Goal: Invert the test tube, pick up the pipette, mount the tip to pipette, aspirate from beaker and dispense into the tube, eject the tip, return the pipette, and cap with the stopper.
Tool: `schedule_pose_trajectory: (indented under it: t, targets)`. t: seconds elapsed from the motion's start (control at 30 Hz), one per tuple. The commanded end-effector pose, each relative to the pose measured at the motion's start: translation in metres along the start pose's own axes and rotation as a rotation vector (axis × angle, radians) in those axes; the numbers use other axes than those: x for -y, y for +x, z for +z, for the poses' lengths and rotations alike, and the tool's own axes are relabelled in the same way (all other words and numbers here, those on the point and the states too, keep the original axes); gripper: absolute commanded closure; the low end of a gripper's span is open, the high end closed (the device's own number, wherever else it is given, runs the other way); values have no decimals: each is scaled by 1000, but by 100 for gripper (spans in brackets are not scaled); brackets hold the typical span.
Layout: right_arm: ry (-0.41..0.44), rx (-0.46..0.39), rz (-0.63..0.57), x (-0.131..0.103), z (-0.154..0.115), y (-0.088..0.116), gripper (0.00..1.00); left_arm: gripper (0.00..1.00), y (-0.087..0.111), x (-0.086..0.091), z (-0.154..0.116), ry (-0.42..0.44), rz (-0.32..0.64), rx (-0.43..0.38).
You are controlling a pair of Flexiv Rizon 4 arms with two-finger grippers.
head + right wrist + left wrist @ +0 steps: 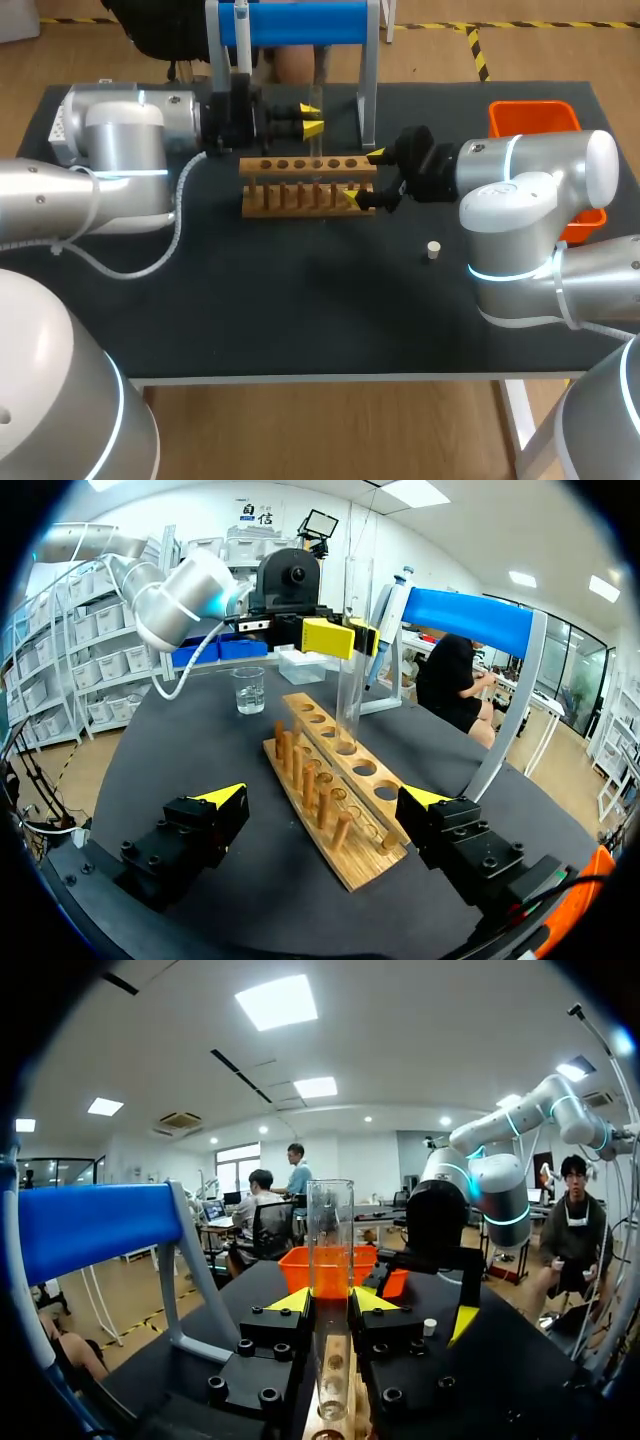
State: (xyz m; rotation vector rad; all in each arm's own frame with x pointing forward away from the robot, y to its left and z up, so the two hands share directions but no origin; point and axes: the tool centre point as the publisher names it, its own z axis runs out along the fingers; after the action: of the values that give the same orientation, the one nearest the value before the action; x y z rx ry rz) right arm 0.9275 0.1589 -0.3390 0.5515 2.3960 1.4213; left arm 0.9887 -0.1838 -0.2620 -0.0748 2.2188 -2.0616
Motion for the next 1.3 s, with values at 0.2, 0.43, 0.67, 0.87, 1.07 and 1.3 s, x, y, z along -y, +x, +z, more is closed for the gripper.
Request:
schedule_pose_trajectory:
  t: [0.2,0.43,0.67,0.87,1.07,1.3]
  targets:
    - [4,-2,0,-1,0,0,0,100,-2,-5,1,2,-9,-2]
    - [4,-2,0,-1,0,0,0,100,-2,-9,1,5,-15,-1]
    - [4,-2,0,-1,0,0,0,100,-2,-14,2,8,-21,0]
    - [4,-2,0,-1,0,0,0,100,-3,-17,2,10,-27,2]
    - [4,-2,0,-1,0,0,0,100,-3,-21,1,15,-34,2]
    - [4,-2,0,-1,0,0,0,100,-4,-26,2,18,-42,0]
